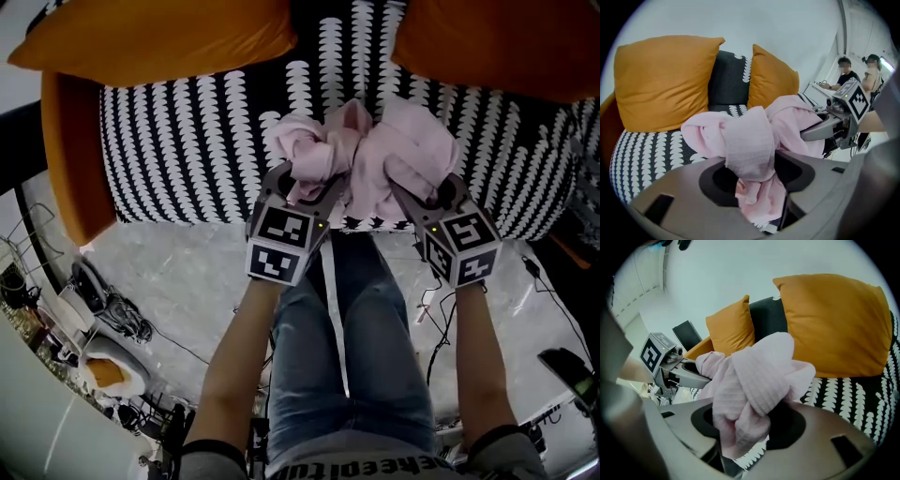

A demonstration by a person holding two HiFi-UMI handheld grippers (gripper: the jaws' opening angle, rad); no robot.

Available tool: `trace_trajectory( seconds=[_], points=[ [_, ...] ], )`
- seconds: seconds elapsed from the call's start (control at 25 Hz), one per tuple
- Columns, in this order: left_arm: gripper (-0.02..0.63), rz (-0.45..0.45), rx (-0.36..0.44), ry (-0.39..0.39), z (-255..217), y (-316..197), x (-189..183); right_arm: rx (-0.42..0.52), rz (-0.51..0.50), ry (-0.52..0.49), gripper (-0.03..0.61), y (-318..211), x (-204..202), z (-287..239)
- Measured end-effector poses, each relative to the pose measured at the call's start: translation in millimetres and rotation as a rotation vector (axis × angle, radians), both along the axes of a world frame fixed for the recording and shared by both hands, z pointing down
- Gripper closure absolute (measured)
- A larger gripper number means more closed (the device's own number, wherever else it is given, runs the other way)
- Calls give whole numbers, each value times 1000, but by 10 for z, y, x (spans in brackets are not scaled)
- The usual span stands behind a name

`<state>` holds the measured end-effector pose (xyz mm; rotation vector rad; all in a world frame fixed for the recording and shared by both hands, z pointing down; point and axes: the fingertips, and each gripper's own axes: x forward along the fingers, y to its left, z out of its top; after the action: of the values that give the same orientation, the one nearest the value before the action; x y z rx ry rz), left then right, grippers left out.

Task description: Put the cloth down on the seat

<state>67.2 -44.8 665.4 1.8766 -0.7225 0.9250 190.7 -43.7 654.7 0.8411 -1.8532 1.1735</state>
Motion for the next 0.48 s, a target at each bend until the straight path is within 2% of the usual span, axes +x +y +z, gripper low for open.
trace_trajectory(
  seconds=[0.24,0.48],
  points=[
    [351,16,23,-50,130,80,-133,11,-10,-2,339,108,44,131],
    [351,-79,116,-45,-409,-254,-347,56,-5,22,341,-74,111,-388]
  ],
)
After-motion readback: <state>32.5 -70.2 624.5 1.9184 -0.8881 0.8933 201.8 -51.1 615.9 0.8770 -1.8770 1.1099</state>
